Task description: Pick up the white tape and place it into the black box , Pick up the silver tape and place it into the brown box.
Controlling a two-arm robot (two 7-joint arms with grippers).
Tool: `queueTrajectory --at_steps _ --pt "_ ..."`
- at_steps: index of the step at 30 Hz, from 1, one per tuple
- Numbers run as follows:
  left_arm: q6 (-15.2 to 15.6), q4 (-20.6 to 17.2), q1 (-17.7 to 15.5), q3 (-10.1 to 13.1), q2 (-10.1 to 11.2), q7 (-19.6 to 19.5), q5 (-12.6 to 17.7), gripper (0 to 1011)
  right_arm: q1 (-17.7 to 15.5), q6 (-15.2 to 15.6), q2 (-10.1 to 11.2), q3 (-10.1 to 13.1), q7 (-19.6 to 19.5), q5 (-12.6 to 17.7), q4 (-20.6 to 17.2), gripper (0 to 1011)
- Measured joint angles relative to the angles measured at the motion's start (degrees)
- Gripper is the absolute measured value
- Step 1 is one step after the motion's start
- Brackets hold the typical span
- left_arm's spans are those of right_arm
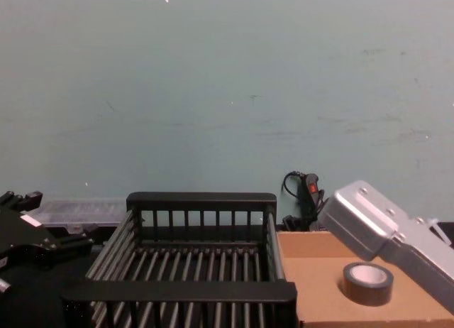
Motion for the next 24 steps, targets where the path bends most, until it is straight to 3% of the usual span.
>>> queueTrajectory --at_steps 9,16,20,21,24 --pt "0.0 0.0 0.0 0.0 0.0 0.0 0.0 1001 0.0 0.0 0.0 0.0 -0.1 0.1 0.0 772" --pt "0.0 0.0 0.0 0.0 0.0 0.0 0.0 1001 0.0 0.0 0.1 0.0 -0.1 0.2 0.0 516" --pt "0.0 0.0 0.0 0.0 0.0 0.0 0.0 1001 0.0 0.0 0.1 0.0 0.0 0.2 0.0 435" --pt "0.0 0.0 0.0 0.0 0.0 0.0 0.0 1001 0.0 0.0 0.1 0.0 0.0 0.2 0.0 360" --pt "0.0 0.0 0.0 0.0 0.0 0.0 0.0 1001 0.0 0.0 0.1 0.0 0.0 0.2 0.0 270"
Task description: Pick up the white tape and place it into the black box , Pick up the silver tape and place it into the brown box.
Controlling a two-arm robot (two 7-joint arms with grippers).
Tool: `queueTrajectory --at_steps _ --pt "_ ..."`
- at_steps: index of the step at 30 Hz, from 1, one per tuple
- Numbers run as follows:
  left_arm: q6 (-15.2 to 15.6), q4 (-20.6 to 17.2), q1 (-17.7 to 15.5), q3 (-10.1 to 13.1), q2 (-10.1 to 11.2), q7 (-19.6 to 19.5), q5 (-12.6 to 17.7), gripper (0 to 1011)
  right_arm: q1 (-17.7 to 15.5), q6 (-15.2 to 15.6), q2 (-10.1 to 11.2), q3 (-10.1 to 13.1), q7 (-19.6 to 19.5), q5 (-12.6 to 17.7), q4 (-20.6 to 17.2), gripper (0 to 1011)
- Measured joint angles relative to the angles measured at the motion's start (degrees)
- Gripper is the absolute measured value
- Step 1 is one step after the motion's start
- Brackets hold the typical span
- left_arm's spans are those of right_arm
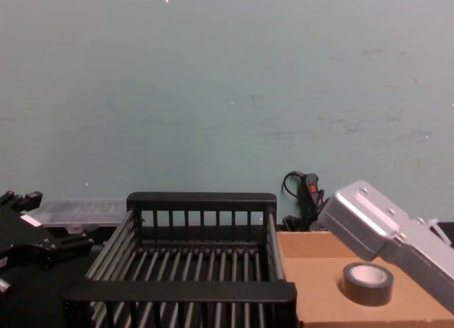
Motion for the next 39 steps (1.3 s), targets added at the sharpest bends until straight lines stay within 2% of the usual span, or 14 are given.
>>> queueTrajectory --at_steps 2,9,27,39 --pt "0.0 0.0 0.0 0.0 0.0 0.0 0.0 1001 0.0 0.0 0.0 0.0 0.0 0.0 0.0 194" --pt "0.0 0.0 0.0 0.0 0.0 0.0 0.0 1001 0.0 0.0 0.0 0.0 0.0 0.0 0.0 106" --pt "0.0 0.0 0.0 0.0 0.0 0.0 0.0 1001 -0.4 -1.5 0.3 1.3 0.8 1.2 -0.8 98" --pt "0.0 0.0 0.0 0.0 0.0 0.0 0.0 1001 0.4 -4.0 2.4 2.9 2.2 4.1 -4.6 98"
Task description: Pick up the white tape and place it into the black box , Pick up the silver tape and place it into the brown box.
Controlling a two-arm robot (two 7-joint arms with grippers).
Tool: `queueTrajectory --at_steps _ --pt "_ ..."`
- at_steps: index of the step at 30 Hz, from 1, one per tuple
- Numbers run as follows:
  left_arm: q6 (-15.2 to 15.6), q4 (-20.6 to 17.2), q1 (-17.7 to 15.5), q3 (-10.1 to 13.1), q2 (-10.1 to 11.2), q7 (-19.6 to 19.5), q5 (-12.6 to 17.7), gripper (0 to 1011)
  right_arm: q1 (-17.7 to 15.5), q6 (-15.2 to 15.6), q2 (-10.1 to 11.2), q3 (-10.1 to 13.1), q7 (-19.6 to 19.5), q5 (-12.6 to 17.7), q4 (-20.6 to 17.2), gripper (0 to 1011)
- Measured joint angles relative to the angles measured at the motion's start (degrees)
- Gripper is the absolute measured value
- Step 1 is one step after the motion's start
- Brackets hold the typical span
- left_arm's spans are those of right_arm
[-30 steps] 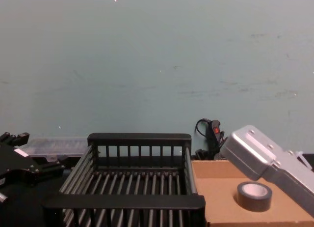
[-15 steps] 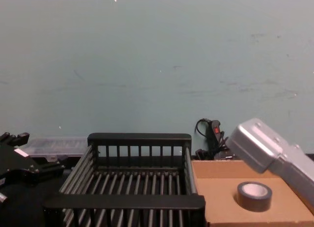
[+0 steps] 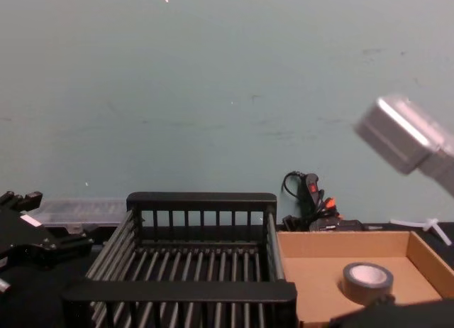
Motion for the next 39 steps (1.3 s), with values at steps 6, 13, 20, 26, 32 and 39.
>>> queueTrajectory --at_steps 6,13,20,26,32,39 --pt "0.0 0.0 0.0 0.0 0.0 0.0 0.0 1001 0.6 -1.0 1.1 0.5 0.3 1.2 -2.0 98" --pt "0.0 0.0 0.0 0.0 0.0 0.0 0.0 1001 1.8 -2.7 1.7 1.0 0.1 2.3 -2.9 98" --pt "0.0 0.0 0.0 0.0 0.0 0.0 0.0 1001 5.1 -4.5 1.0 1.2 -1.1 2.9 -1.0 98" --pt "0.0 0.0 0.0 0.0 0.0 0.0 0.0 1001 8.4 -5.8 -0.3 0.6 -1.9 3.0 2.3 98" --pt "0.0 0.0 0.0 0.0 0.0 0.0 0.0 1001 12.4 -7.1 -2.1 -0.5 -2.6 3.1 6.7 98" --pt "0.0 0.0 0.0 0.0 0.0 0.0 0.0 1001 16.9 -8.9 -5.3 -1.2 -4.2 3.0 13.2 98"
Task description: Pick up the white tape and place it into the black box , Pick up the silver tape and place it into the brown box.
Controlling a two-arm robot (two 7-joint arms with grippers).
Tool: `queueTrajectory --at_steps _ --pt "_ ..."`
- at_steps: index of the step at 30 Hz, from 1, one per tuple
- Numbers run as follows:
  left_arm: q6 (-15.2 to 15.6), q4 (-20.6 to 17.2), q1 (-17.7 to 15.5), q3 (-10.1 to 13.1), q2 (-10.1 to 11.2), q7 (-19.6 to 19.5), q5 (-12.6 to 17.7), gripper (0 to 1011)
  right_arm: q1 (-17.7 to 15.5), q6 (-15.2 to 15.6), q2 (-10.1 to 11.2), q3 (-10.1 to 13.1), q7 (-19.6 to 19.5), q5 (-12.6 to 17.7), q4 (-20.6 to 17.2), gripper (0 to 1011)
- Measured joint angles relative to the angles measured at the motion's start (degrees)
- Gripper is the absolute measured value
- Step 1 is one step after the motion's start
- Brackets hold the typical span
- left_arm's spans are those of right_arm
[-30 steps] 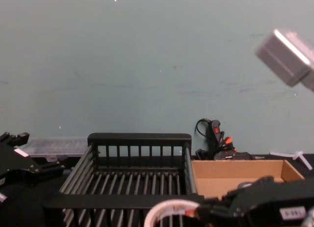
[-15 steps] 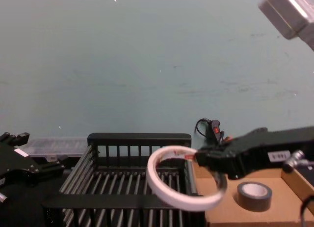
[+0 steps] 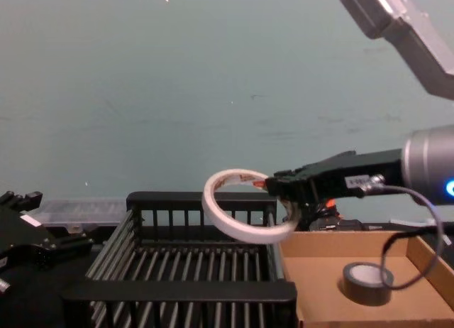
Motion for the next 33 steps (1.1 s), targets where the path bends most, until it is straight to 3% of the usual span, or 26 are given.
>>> queueTrajectory --at_steps 20,33 --pt "0.0 0.0 0.0 0.0 0.0 0.0 0.0 1001 8.4 -8.0 -10.1 -2.8 -4.1 -5.2 20.2 98" --pt "0.0 0.0 0.0 0.0 0.0 0.0 0.0 1001 10.2 -9.1 -13.5 -2.6 -4.6 -7.5 27.3 98"
